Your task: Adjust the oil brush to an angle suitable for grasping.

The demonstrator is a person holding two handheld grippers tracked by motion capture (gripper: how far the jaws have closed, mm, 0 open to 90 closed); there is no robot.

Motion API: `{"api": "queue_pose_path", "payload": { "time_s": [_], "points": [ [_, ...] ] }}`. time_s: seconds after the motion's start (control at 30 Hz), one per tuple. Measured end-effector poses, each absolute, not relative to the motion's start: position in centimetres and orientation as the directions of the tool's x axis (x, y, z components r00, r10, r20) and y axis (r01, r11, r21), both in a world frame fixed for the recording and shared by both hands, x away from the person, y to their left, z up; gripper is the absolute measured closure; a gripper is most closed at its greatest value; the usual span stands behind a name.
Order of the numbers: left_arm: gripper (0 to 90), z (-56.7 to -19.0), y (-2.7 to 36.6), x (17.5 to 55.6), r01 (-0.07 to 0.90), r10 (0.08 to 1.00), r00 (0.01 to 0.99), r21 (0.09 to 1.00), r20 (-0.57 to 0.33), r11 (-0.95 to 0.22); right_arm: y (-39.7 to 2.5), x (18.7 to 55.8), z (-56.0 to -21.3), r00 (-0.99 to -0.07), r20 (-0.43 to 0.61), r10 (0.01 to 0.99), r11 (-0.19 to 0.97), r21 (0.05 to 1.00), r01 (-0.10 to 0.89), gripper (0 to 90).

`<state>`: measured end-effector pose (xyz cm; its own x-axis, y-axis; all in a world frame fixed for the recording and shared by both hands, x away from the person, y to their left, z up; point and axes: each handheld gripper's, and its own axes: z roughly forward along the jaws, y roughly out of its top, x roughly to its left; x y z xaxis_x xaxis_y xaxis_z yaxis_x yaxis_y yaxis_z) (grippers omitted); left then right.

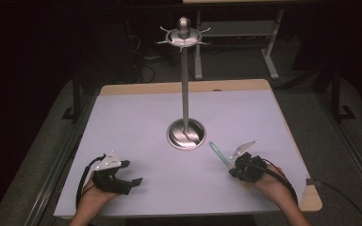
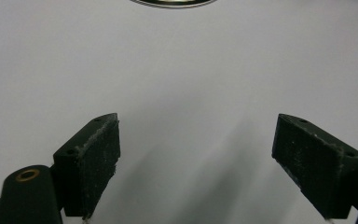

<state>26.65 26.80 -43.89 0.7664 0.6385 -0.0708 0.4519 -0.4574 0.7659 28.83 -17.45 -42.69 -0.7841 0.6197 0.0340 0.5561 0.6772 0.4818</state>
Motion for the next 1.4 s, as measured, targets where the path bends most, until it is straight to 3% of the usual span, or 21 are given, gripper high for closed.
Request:
{"api": "queue_pose_path", "payload": {
  "time_s": [0.6, 0.9, 1.1, 1.23, 1.27, 1.4],
  "points": [
    [14.8, -43.9, 26.6, 26.6, 0.462, 0.640, 0.764, 0.763, -0.082, -0.453, -20.6, 31.0, -42.8, -0.709, 0.017, 0.705, 0.611, 0.492, 0.620, 90.0],
    [14.8, -44.0, 26.6, 26.7, 0.462, 0.641, 0.763, 0.761, -0.079, -0.455, -20.8, 31.0, -42.4, -0.715, 0.092, 0.693, 0.578, 0.521, 0.628, 88.8],
    [14.8, -44.0, 26.6, 26.6, 0.463, 0.641, 0.763, 0.761, -0.081, -0.455, -20.1, 31.1, -41.6, -0.730, 0.092, 0.677, 0.587, 0.530, 0.612, 81.5],
    [14.8, -44.0, 26.6, 26.6, 0.463, 0.641, 0.763, 0.761, -0.082, -0.455, -19.8, 31.5, -41.2, -0.738, 0.087, 0.669, 0.591, 0.538, 0.600, 67.8],
    [14.8, -44.0, 26.6, 26.5, 0.464, 0.642, 0.762, 0.762, -0.084, -0.451, -19.6, 31.8, -41.0, -0.735, 0.084, 0.673, 0.591, 0.537, 0.602, 57.9],
    [14.8, -44.0, 26.5, 26.5, 0.460, 0.638, 0.765, 0.763, -0.082, -0.453, -19.3, 32.4, -40.8, -0.738, 0.066, 0.672, 0.602, 0.532, 0.596, 51.8]
  ]
}}
